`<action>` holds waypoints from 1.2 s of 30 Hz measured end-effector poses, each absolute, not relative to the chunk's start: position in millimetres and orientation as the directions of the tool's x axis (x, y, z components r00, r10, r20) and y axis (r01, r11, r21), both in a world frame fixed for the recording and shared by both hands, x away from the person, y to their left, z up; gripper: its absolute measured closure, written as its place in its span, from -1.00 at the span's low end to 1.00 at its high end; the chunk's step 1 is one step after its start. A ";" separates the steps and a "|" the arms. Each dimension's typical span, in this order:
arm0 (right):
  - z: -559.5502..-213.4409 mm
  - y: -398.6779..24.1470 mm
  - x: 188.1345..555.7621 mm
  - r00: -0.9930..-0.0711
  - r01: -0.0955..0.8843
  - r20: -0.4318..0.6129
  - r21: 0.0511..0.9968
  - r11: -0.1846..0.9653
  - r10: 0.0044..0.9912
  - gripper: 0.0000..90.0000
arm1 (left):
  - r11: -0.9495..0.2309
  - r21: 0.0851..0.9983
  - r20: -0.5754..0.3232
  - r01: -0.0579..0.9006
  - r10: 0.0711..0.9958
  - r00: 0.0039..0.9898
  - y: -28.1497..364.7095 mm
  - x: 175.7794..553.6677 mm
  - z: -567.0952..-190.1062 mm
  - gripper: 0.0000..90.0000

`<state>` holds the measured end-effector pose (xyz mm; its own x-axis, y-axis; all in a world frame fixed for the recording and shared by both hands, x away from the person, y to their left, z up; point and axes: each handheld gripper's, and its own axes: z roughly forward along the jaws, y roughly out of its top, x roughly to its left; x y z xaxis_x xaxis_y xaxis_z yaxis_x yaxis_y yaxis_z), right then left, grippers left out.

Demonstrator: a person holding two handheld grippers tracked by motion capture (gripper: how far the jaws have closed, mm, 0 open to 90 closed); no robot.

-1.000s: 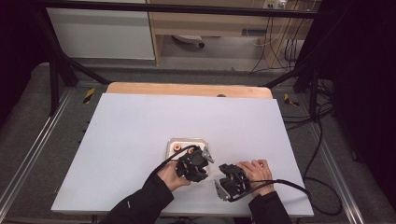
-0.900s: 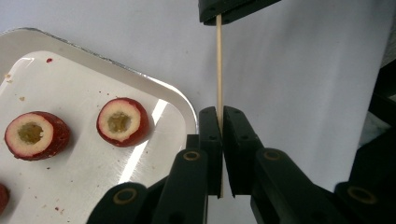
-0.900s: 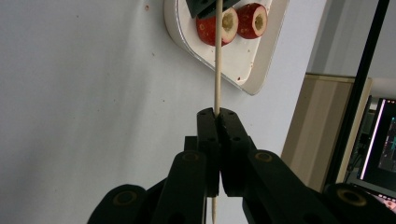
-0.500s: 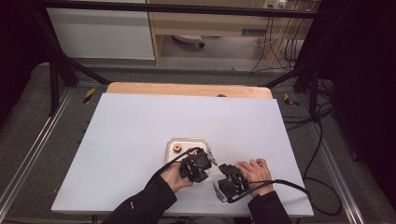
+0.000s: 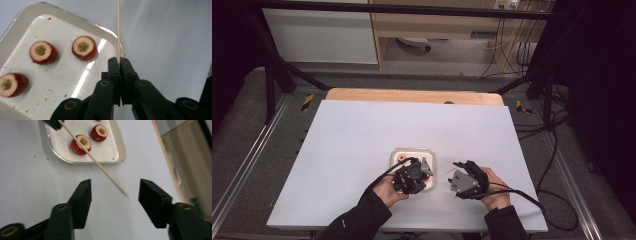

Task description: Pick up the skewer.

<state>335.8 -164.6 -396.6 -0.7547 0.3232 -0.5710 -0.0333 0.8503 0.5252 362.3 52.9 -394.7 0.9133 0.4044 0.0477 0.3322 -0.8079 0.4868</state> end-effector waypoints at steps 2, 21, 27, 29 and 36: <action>-395.7 -171.8 340.2 -0.771 0.059 -0.491 0.578 0.814 0.405 -0.23 | -0.796 0.504 0.059 0.334 0.418 0.907 61.5 360.9 -393.9 0.97; -403.3 -185.8 359.6 -0.726 0.436 -0.099 0.699 0.567 0.680 -0.80 | -0.619 0.676 0.029 0.399 0.563 0.826 135.0 346.6 -403.7 0.96; -394.8 -171.9 364.5 -0.731 0.488 -0.016 0.687 0.538 0.682 -0.83 | -0.567 0.712 0.007 0.415 0.596 0.803 153.1 344.5 -407.2 0.96; -392.3 -165.5 365.7 -0.739 0.492 0.001 0.684 0.539 0.674 -0.84 | -0.553 0.723 0.004 0.414 0.603 0.797 157.8 343.8 -407.3 0.96; -390.6 -142.7 372.9 -0.747 0.510 0.046 0.681 0.526 0.664 -0.86 | -0.527 0.742 -0.002 0.413 0.615 0.789 165.5 342.0 -408.9 0.96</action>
